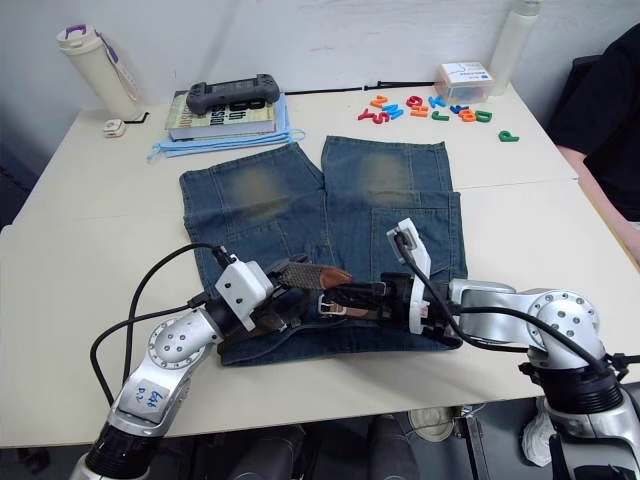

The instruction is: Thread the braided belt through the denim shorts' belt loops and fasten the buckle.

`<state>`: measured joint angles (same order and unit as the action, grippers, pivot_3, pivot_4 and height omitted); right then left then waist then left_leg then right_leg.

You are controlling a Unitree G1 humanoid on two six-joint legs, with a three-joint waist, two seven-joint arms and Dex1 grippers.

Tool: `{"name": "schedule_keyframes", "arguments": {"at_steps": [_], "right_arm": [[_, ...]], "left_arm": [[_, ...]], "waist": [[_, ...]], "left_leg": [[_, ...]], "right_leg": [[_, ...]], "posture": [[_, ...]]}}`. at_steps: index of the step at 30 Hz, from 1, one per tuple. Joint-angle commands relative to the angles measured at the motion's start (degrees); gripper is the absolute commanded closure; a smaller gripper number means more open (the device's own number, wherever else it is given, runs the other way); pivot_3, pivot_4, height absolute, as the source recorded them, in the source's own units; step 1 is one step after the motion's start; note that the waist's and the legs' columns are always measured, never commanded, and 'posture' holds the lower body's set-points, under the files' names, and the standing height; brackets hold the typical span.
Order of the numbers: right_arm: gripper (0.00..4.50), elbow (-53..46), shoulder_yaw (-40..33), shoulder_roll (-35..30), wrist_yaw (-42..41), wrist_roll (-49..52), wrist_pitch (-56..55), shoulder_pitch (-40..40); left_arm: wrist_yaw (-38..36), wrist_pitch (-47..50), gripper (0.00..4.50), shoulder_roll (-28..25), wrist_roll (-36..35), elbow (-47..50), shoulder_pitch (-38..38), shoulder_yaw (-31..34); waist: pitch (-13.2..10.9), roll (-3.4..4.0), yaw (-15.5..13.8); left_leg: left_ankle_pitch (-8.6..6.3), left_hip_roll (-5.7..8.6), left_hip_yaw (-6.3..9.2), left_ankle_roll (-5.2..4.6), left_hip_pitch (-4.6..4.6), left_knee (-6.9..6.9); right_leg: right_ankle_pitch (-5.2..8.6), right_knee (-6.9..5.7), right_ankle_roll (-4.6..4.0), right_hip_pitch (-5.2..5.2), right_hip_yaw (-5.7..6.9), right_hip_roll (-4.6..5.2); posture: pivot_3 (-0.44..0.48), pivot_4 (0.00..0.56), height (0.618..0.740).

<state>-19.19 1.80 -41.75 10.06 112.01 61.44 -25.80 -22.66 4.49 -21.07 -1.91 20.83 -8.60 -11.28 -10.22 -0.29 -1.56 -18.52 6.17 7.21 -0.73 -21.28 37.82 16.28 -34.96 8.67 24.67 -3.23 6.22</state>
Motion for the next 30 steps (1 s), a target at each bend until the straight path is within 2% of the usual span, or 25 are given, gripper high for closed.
{"name": "schedule_keyframes", "arguments": {"at_steps": [1, 3, 4, 5, 7, 9, 12, 19, 21, 26, 30], "right_arm": [[2.90, -5.43, -3.37, -2.60, 0.85, 0.99, -3.20, -0.44], [1.70, -7.41, -3.40, -5.84, 1.15, 0.99, -2.94, 0.80], [1.42, -8.90, -4.19, -8.14, -0.51, -2.59, -1.77, 2.11], [0.84, -11.99, -4.74, -10.93, -4.33, -9.58, -0.62, 3.36], [0.03, -18.14, -3.97, -15.53, -11.48, -22.74, -1.07, 5.00], [0.03, -25.92, 0.45, -19.64, -18.60, -37.64, -4.89, 7.10], [0.03, -30.91, 6.86, -18.90, -19.58, -54.57, -11.16, 9.97], [0.03, -31.19, 24.90, -15.63, -19.33, -90.93, -22.39, 11.25], [0.03, -29.66, 28.12, -15.08, -19.48, -98.34, -23.73, 11.52], [0.03, -28.38, 32.34, -12.61, -21.84, -108.33, -23.23, 13.15], [0.03, -27.26, 31.88, -5.43, -19.86, -112.38, -17.92, 14.51]], "left_arm": [[-0.92, -0.37, 4.50, 0.81, -0.03, 0.15, -0.01, -0.54], [-1.10, -0.17, 4.50, 1.16, -0.10, 0.13, 0.02, -0.31], [-1.10, 0.25, 4.50, 1.37, -0.40, 0.19, 0.06, -0.05], [-0.88, 1.21, 4.50, 1.70, -1.01, 0.23, 0.08, 0.56], [-0.83, 2.52, 4.50, 2.08, -1.89, 0.28, 0.13, 1.57], [-1.14, 4.28, 4.50, 2.42, -3.16, 0.25, 0.25, 2.72], [-0.28, 8.88, 4.50, 4.13, -6.74, 0.44, -0.12, 5.20], [-0.15, 14.19, 4.50, 5.13, -8.90, 0.52, -1.04, 7.23], [0.09, 15.29, 4.50, 5.43, -9.26, 0.65, -1.31, 7.59], [0.39, 16.25, 4.50, 5.72, -9.43, 1.04, -1.52, 7.76], [0.67, 16.54, 4.50, 5.95, -9.59, 1.33, -1.48, 7.67]], "waist": [[0.00, 0.00, -0.05], [0.01, -0.01, -0.06], [0.01, -0.02, -0.13], [0.02, 0.00, -0.35], [0.00, -0.03, -0.76], [0.02, -0.01, -0.66], [0.05, -0.08, -0.59], [0.05, -0.09, -0.49], [0.04, -0.11, -0.50], [0.06, -0.13, -0.45], [0.07, -0.16, -0.12]], "left_leg": [[0.00, 0.02, 0.00, 0.00, 0.00, 0.00], [0.00, 0.02, 0.01, -0.01, -0.01, 0.03], [-0.01, 0.01, 0.02, -0.01, -0.01, 0.03], [-0.01, 0.02, 0.03, -0.02, -0.02, 0.04], [-0.03, 0.02, 0.02, -0.05, -0.02, 0.04], [-0.03, 0.03, -0.04, -0.05, -0.05, 0.10], [-0.06, -0.06, -0.03, 0.02, 0.00, 0.13], [-0.06, -0.01, -0.03, 0.05, 0.01, 0.18], [-0.06, 0.00, -0.02, 0.05, 0.01, 0.18], [-0.06, -0.02, -0.02, 0.07, 0.03, 0.18], [-0.06, -0.03, -0.01, 0.09, 0.05, 0.17]], "right_leg": [[0.00, -0.01, 0.00, 0.00, 0.01, -0.01], [0.00, 0.00, 0.00, -0.01, 0.01, -0.01], [0.00, 0.01, 0.00, -0.03, 0.02, 0.00], [0.00, 0.02, 0.00, -0.02, 0.03, 0.00], [0.00, 0.03, 0.00, -0.02, 0.07, 0.00], [0.00, 0.01, 0.00, 0.02, 0.07, -0.05], [0.00, -0.02, 0.00, -0.03, 0.09, -0.20], [0.00, -0.05, 0.01, -0.02, 0.06, -0.21], [0.00, -0.05, 0.01, -0.02, 0.07, -0.22], [0.00, -0.05, 0.00, -0.03, 0.05, -0.26], [0.00, -0.08, 0.00, -0.03, 0.03, -0.30]], "posture": [[0.000, 0.150, 0.730], [0.000, 0.150, 0.730], [0.000, 0.150, 0.730], [0.000, 0.150, 0.730], [0.000, 0.150, 0.730], [0.000, 0.150, 0.730], [0.000, 0.150, 0.730], [0.000, 0.150, 0.730], [0.000, 0.150, 0.730], [0.000, 0.150, 0.730], [0.000, 0.150, 0.730]]}}
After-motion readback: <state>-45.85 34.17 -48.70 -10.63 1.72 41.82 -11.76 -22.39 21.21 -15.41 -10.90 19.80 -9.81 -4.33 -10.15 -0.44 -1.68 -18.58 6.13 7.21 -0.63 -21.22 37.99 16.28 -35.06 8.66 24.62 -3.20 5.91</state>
